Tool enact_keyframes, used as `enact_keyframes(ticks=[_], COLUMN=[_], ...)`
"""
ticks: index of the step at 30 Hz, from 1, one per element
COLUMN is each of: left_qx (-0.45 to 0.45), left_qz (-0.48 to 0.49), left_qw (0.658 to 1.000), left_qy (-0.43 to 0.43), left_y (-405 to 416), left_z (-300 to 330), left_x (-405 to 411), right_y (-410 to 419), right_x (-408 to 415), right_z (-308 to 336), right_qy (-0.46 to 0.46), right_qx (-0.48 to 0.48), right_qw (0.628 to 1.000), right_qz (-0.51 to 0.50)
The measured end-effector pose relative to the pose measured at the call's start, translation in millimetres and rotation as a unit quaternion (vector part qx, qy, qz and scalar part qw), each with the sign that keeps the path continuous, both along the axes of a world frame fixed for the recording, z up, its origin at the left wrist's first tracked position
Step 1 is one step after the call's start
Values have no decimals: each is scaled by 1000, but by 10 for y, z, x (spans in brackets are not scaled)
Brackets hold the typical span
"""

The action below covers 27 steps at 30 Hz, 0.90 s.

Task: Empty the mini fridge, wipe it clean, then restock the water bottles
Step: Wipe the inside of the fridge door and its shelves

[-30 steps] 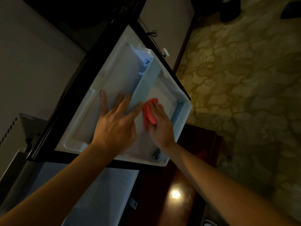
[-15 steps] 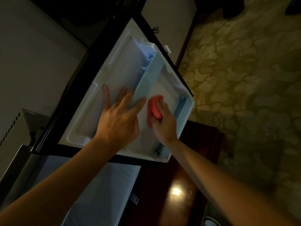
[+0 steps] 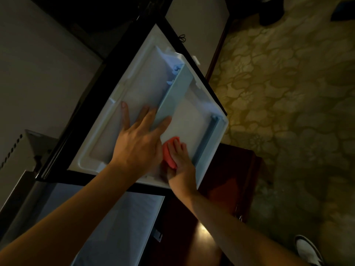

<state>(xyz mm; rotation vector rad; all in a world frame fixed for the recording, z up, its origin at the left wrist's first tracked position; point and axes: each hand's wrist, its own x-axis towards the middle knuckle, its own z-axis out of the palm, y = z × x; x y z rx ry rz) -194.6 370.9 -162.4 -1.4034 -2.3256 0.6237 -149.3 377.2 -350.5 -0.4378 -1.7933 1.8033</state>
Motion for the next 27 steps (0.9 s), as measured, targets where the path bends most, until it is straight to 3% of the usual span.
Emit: enact_keyframes(ticks=[13,23,27], left_qx=[-2,-14,-7], left_qz=[-1,10,6], left_qw=[1000,1000,1000], left_qy=[-3,9,8], left_y=[1,6,1], left_z=[10,2,7], left_x=[-11,-12,-11], right_y=[1230,184,-206], right_x=[-551,-58,90], right_z=[164,-2,-81], right_qy=[-24,-53,-77], right_qx=[-32,-138,-108], right_qw=[997,989,990], right_qz=[-62,17,42])
